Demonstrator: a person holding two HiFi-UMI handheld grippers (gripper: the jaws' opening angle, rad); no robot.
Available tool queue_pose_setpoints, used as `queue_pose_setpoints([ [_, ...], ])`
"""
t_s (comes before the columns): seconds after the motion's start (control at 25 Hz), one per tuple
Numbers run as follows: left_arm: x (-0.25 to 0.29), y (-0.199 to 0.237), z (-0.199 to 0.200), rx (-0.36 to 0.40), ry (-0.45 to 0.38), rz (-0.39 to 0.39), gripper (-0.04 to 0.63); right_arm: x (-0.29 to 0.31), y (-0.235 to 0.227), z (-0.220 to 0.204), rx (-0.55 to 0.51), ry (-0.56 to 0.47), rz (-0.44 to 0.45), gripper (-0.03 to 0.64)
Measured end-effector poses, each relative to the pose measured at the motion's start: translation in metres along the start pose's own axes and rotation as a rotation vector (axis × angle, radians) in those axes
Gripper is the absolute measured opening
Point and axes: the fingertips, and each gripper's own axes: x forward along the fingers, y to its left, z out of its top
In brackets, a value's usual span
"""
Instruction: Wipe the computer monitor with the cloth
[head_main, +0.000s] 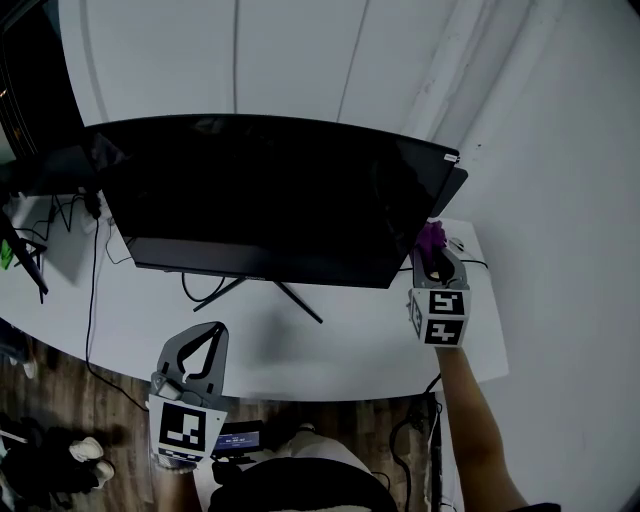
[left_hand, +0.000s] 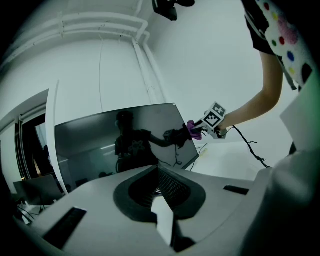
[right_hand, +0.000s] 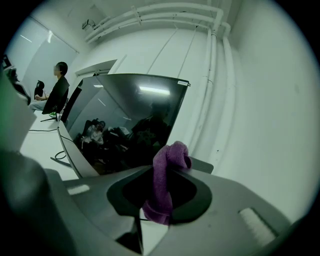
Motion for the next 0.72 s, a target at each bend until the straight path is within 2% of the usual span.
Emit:
queue_pose_setpoints([
  [0.72, -0.007, -0.02, 0.001, -0.011, 0.023, 0.05, 0.006, 0.002, 0.032, -0.085, 0.037, 0.134, 0.104, 0.094],
])
